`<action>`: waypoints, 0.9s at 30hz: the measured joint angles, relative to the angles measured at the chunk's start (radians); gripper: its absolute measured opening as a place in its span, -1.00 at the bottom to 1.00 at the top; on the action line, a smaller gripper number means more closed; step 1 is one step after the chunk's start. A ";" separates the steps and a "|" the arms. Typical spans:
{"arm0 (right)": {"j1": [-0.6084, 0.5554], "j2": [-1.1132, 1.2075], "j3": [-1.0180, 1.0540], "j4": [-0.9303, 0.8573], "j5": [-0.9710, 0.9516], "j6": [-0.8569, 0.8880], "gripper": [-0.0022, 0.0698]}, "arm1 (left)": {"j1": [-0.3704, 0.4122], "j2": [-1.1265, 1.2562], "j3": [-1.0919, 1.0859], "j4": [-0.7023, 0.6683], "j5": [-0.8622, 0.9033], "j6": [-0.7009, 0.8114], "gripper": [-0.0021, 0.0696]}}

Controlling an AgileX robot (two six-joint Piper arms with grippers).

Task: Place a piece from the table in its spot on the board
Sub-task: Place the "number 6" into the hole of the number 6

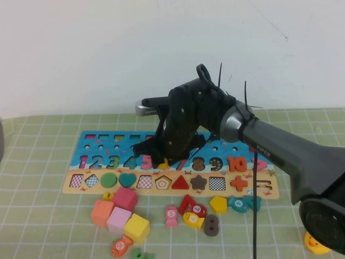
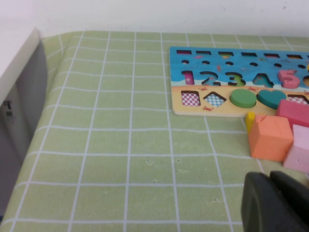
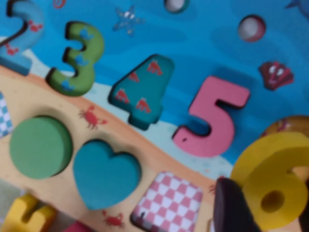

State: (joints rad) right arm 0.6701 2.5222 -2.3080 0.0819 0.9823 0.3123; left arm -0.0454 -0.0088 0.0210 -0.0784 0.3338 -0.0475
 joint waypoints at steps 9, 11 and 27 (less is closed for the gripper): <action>0.000 0.000 0.000 -0.048 -0.026 0.004 -0.18 | 0.000 0.000 0.000 0.000 0.000 0.000 -0.95; 0.000 0.000 0.000 -0.048 -0.035 0.004 -0.18 | 0.000 0.000 0.000 0.000 0.000 0.000 -0.95; 0.000 0.000 0.000 -0.050 -0.039 0.004 -0.18 | 0.000 0.000 0.000 0.000 0.000 0.000 -0.95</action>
State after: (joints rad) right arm 0.6701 2.5222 -2.3080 0.0317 0.9438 0.3163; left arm -0.0454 -0.0088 0.0210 -0.0784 0.3338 -0.0475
